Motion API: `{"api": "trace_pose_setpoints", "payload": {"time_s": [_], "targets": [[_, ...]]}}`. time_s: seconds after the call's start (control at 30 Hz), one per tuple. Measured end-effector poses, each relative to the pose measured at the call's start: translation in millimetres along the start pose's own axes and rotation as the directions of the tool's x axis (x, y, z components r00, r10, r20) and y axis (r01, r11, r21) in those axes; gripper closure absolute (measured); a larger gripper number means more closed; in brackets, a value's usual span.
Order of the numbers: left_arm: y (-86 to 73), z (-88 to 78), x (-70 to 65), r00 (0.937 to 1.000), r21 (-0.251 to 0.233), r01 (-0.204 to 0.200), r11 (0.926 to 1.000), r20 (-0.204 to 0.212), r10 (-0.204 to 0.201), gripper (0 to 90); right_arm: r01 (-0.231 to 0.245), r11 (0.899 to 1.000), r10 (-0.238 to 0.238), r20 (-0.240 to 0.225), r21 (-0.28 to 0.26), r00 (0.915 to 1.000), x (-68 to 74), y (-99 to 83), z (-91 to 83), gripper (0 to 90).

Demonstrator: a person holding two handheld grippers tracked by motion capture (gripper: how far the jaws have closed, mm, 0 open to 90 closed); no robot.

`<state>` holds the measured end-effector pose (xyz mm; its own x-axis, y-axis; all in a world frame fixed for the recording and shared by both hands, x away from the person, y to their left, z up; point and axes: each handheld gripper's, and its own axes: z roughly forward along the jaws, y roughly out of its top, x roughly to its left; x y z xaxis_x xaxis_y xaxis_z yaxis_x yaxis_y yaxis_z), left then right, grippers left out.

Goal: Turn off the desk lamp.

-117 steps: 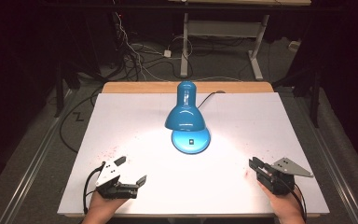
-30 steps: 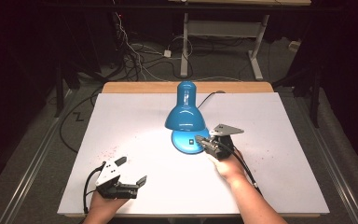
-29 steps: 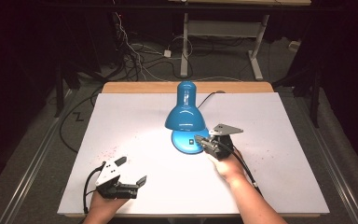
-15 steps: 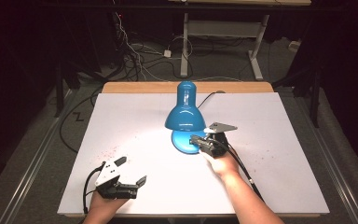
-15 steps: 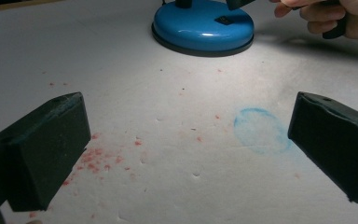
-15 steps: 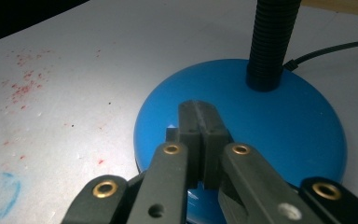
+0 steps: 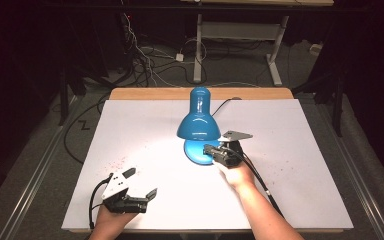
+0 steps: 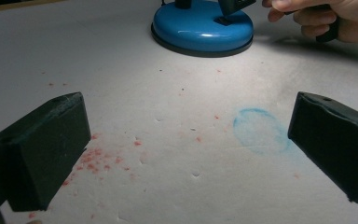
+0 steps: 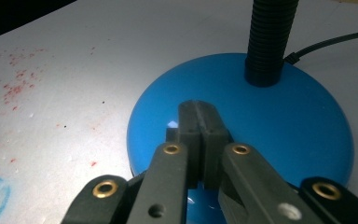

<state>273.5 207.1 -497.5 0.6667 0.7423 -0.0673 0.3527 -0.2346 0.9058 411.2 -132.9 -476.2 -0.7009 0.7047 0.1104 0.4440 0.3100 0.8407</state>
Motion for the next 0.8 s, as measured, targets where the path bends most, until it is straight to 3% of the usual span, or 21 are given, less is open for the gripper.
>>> {"api": "trace_pose_setpoints", "payload": {"time_s": [0.8], "targets": [[-0.3,-0.4,0.1,1.0,-0.004,-0.003,1.0,-0.002,0.003,0.0,-0.006,1.0,0.006,-0.008,0.003,0.9999,-2.3,-1.4,3.1,90.0]]}}
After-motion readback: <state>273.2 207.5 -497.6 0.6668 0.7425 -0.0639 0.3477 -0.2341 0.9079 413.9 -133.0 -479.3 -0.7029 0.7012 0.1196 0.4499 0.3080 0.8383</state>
